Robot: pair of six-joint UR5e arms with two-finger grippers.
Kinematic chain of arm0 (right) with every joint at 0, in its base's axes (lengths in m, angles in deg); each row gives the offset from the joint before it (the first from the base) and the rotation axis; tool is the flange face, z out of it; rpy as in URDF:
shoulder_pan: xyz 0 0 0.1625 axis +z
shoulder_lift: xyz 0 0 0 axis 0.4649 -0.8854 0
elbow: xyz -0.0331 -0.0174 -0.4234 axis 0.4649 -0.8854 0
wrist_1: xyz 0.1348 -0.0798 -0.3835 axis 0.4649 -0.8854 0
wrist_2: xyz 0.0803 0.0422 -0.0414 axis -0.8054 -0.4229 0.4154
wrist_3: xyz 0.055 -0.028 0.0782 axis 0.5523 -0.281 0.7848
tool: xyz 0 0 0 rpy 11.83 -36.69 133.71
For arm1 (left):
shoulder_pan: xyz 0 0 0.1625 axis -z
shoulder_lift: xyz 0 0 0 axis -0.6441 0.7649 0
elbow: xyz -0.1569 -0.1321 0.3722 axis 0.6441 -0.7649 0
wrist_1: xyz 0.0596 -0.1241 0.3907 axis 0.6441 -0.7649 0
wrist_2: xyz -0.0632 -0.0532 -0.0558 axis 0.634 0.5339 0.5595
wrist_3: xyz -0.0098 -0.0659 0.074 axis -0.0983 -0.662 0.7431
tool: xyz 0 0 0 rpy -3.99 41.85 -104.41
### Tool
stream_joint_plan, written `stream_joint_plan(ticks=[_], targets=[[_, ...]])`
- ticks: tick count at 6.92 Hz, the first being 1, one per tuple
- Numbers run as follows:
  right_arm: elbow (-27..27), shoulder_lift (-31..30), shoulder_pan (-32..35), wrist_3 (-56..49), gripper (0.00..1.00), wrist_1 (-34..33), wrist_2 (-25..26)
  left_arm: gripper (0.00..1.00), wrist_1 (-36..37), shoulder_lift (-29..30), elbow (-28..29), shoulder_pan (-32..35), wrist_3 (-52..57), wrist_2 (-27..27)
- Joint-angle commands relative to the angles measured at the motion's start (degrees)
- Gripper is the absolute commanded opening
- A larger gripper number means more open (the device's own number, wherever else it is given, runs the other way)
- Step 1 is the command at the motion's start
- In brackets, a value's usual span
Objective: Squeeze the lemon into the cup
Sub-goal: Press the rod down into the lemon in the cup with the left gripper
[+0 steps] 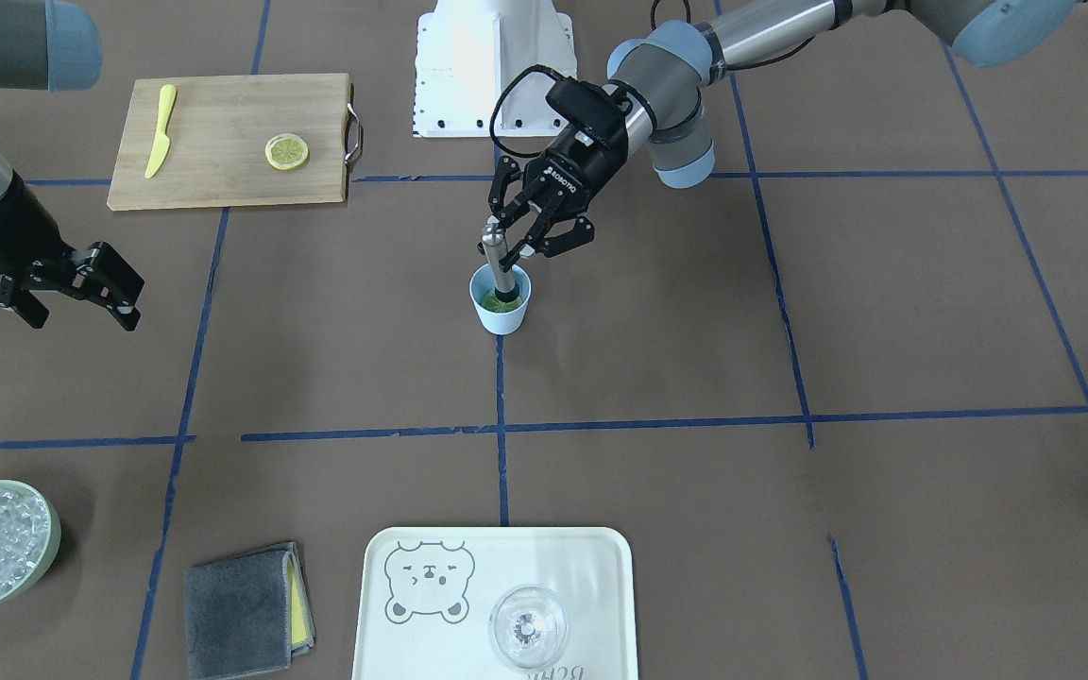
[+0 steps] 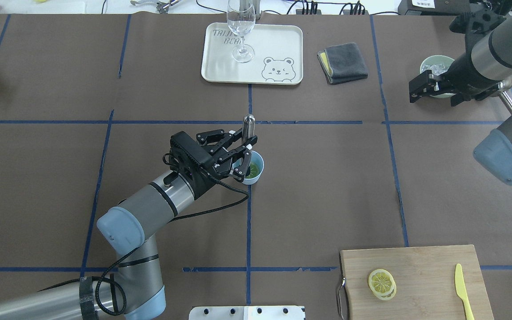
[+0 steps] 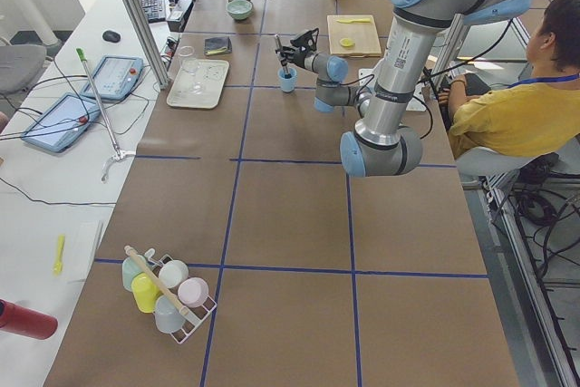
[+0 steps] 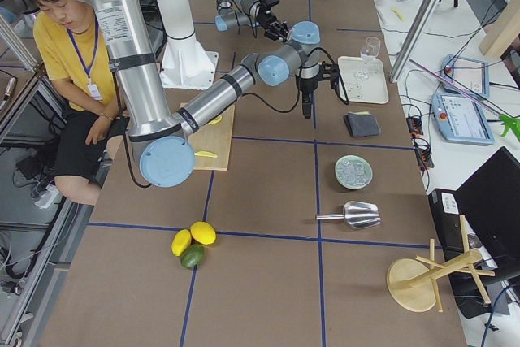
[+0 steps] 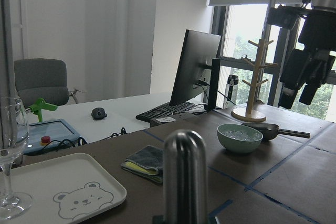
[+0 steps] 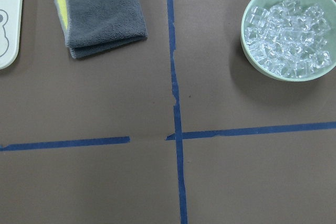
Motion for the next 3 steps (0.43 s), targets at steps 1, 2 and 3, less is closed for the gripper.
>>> stream_joint_plan(ticks=[1,2,3], targets=[[-0.01,0.01,0.0,0.03,1.0,0.0,0.0,0.0,0.03,0.12,1.67,-0.29,0.0,0.01],[-0.01,0.01,0.0,0.03,1.0,0.0,0.09,0.0,0.03,0.21,1.68,-0.29,0.0,0.01],[-0.01,0.01,-0.09,0.03,1.0,0.0,0.0,0.0,0.03,0.21,1.77,-0.63,0.0,0.01]])
